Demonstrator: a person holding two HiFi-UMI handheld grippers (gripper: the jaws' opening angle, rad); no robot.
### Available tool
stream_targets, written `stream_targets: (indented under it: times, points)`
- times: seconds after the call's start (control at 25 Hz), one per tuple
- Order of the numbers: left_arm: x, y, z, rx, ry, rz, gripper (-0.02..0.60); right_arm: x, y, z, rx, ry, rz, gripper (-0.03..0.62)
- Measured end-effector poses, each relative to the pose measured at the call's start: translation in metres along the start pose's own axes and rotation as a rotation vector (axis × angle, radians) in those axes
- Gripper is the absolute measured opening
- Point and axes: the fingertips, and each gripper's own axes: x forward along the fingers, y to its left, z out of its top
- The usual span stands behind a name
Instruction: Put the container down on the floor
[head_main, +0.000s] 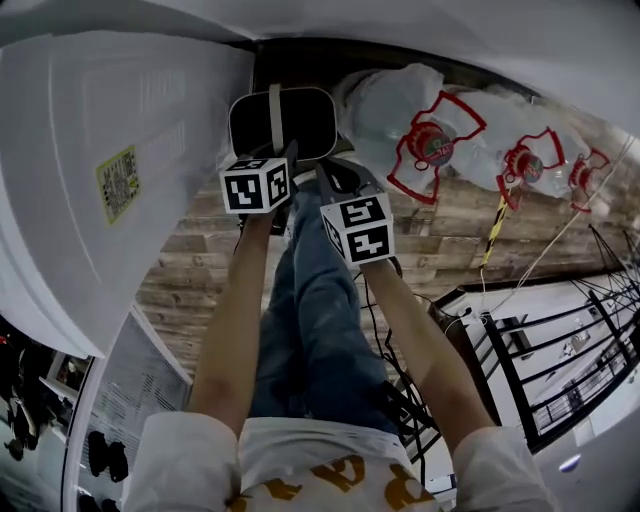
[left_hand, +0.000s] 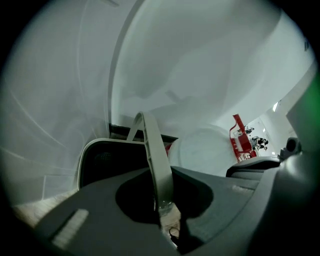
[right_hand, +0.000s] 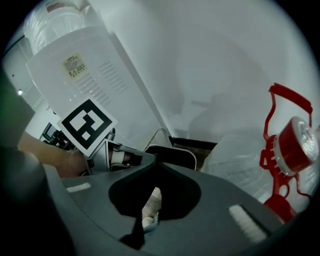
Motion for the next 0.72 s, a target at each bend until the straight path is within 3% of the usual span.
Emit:
stream_targets:
  times: [0.4, 0.72]
  points:
    - [0.044, 0.025, -0.012, 0.024, 0.03, 0.045, 0.041, 0.032, -0.018, -0.019, 0.021, 0.011, -0.036, 0.026]
    - [0.066, 0.034, -0.007, -0.012, -0.045, 0.073, 0.041, 0.044, -0.024, -0.032, 0.076, 0.015, -0.025, 0.026]
